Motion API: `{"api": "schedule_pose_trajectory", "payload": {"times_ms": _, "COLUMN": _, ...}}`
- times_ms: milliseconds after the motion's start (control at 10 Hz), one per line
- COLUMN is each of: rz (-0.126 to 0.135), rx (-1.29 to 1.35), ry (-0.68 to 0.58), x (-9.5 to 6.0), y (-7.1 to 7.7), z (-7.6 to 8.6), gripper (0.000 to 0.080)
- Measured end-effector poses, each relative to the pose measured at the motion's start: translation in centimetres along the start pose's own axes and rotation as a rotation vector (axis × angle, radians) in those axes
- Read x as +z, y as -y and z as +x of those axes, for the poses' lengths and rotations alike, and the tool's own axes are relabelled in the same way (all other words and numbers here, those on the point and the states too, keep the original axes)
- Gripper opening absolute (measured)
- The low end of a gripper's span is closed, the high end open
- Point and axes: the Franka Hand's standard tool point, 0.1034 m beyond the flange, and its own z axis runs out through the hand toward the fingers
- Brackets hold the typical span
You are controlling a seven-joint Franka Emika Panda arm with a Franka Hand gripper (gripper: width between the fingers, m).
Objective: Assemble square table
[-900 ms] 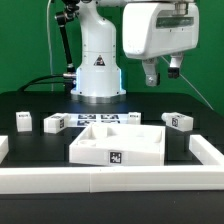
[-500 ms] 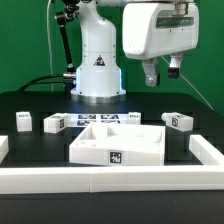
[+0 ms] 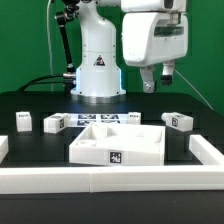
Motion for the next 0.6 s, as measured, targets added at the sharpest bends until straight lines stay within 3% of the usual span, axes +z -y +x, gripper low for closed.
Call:
{"api": "schedule_pose_trajectory", "payload": {"times_ms": 400, "rz": 0.014, "rx": -0.109, "ry": 0.006, "x": 2.5, "y": 1.3, "z": -2.3, "gripper": 0.0649}}
{"api": "schedule_pose_trajectory", "payload": {"times_ms": 600, "rz": 0.016, "rx": -0.104, "ry": 0.007, "x": 2.5, "y": 1.3, "z": -2.3, "gripper": 0.0649}}
